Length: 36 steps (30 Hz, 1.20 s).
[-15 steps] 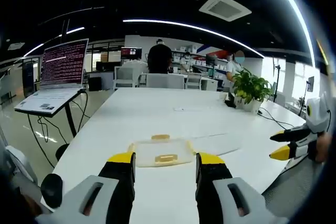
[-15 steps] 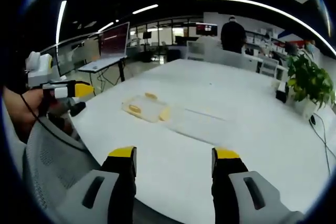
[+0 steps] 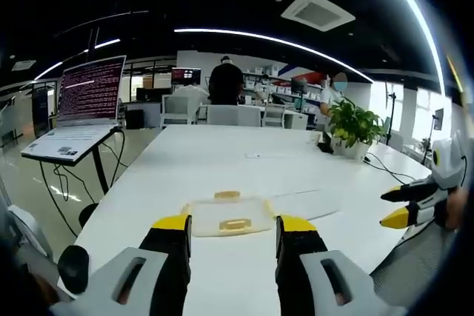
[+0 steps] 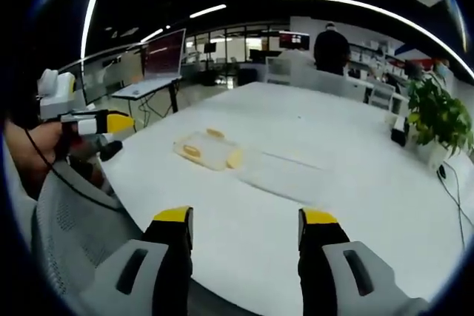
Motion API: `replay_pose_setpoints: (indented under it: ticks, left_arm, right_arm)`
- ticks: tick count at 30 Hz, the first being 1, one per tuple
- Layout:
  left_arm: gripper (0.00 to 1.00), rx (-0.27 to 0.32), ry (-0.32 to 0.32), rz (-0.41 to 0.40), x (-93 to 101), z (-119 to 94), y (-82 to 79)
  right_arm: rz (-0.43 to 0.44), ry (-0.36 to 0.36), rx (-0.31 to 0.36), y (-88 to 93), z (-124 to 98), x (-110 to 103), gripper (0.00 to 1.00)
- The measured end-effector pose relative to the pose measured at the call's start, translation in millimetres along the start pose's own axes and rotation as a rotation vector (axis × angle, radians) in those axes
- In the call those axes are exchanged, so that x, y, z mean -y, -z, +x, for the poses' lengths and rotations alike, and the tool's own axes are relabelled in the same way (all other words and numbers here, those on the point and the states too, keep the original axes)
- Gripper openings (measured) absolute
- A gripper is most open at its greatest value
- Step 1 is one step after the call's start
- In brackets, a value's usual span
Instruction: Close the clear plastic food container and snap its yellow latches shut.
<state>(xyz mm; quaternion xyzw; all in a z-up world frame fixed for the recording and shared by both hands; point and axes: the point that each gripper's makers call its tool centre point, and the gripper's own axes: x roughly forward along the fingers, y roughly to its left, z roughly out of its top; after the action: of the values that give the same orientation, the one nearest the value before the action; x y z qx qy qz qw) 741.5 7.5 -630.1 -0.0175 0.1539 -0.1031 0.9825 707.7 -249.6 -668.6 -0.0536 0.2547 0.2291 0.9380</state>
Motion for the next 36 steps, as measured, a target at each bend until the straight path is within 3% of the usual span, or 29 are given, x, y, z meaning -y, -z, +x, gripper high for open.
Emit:
replay_pose_setpoints:
  ticks: [36]
  left_arm:
    - [0.39,-0.001,-0.002,0.010,0.7,-0.4,-0.3]
  right_arm:
    - [-0.012,-0.011,-0.011,2.2,0.9,-2.7,0.52]
